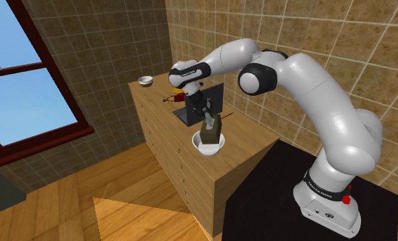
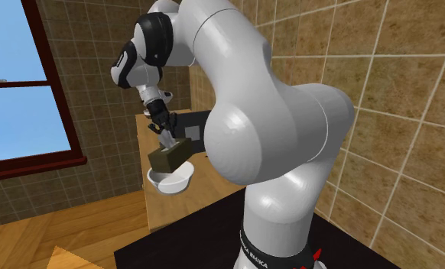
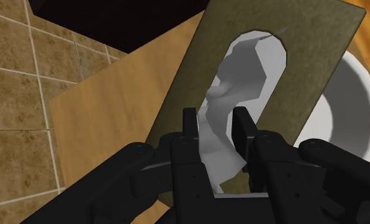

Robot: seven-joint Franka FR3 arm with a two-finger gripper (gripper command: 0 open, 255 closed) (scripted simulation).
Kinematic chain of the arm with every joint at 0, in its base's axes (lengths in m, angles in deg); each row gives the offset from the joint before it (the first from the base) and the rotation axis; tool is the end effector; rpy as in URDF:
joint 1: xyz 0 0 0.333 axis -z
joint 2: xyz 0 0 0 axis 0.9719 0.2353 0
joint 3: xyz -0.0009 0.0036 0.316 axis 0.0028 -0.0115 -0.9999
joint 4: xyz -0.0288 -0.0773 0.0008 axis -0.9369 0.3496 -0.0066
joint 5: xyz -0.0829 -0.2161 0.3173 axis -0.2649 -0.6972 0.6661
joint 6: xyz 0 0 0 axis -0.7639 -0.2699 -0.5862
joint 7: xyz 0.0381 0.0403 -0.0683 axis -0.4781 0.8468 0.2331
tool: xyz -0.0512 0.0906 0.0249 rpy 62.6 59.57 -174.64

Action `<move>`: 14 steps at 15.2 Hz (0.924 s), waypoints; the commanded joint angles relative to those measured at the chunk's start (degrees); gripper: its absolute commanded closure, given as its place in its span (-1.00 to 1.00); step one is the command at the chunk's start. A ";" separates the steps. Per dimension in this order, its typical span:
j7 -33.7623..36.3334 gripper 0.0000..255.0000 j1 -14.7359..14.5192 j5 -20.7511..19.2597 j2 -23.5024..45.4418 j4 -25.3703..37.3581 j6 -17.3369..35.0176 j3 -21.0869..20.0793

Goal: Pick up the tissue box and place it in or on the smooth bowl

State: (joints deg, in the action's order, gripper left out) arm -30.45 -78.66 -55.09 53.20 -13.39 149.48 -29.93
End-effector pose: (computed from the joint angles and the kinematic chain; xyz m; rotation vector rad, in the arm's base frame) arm 0.6898 -0.0168 0.2376 2.5909 -0.8194 -0.8252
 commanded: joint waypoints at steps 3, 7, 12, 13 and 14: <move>0.27 1.00 -0.01 0.10 1.29 -0.85 2.15 -0.09; 0.47 1.00 0.06 0.19 3.15 -0.96 4.12 -0.16; 0.47 1.00 0.07 0.17 3.15 -0.97 4.12 -0.18; 0.48 1.00 0.07 0.17 3.15 -0.97 4.12 -0.19; 0.48 1.00 0.08 0.16 3.15 -0.97 4.12 -0.19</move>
State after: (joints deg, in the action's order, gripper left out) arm -29.94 -78.56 -55.04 55.80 -14.36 153.46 -30.02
